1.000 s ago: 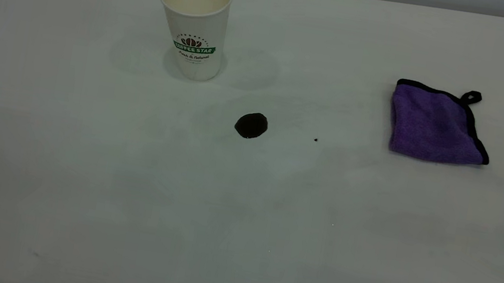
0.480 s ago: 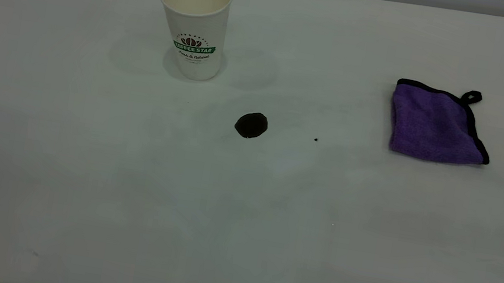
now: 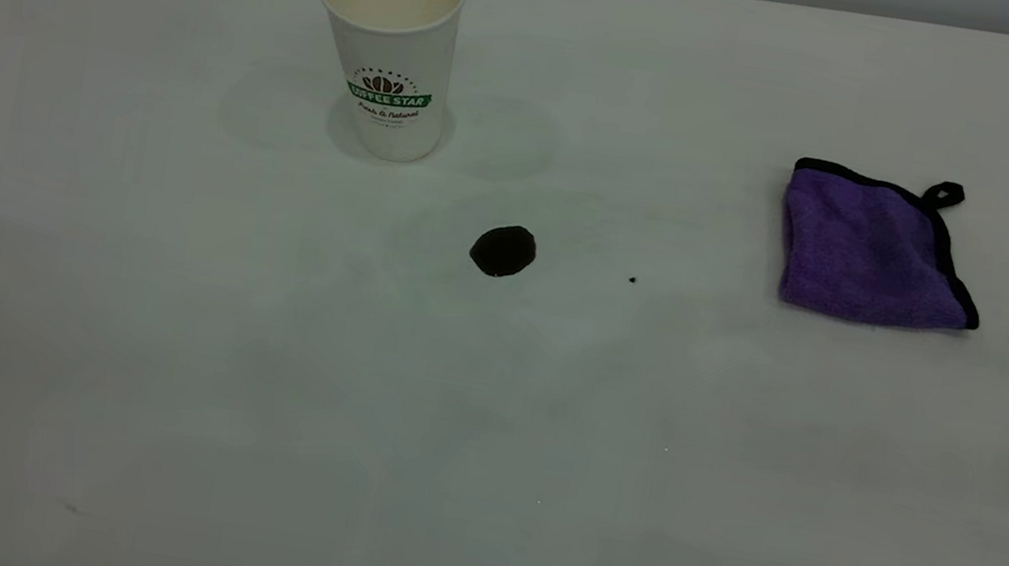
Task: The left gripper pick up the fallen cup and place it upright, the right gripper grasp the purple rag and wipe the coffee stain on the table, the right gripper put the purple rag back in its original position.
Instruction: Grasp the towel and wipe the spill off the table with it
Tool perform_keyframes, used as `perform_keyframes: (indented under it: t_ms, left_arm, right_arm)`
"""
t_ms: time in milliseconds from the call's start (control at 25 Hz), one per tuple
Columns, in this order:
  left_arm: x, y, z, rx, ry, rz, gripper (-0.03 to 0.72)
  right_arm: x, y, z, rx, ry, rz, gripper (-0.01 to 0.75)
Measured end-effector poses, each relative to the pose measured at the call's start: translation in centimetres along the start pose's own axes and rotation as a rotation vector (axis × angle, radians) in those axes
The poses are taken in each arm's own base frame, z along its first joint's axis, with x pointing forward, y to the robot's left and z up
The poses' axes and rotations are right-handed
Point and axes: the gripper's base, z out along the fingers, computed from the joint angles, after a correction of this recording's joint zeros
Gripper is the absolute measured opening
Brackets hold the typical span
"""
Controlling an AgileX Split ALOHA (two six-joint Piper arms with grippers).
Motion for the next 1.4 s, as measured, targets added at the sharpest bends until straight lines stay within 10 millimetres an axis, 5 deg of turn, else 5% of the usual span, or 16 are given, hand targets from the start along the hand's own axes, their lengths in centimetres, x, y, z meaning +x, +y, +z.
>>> perform_keyframes:
  t_ms: [200, 440, 600, 840, 1200, 1400]
  left_arm:
    - [0.0, 0.0, 0.0, 0.0, 0.0, 0.0, 0.451]
    - [0.0, 0.0, 0.0, 0.0, 0.001, 0.0, 0.451]
    - [0.0, 0.0, 0.0, 0.0, 0.002, 0.0, 0.451]
    - [0.0, 0.0, 0.0, 0.0, 0.002, 0.0, 0.451]
    - [0.0, 0.0, 0.0, 0.0, 0.003, 0.0, 0.451]
    - [0.0, 0.0, 0.0, 0.0, 0.003, 0.0, 0.451]
  right_arm:
    - [-0.3, 0.2, -0.2, -0.021, -0.014, 0.01, 0.271]
    - [-6.1, 0.4, 1.9, -0.059, 0.108, 0.014, 0.558]
    - [-10.6, 0.3, 7.4, -0.09, 0.25, -0.02, 0.714]
    - [-13.3, 0.6, 17.7, -0.178, 0.432, -0.047, 0.727]
    - [-9.4, 3.0, 33.5, -0.297, 0.634, -0.095, 0.727]
    - [-6.6, 5.3, 40.3, -0.312, 0.712, -0.117, 0.727]
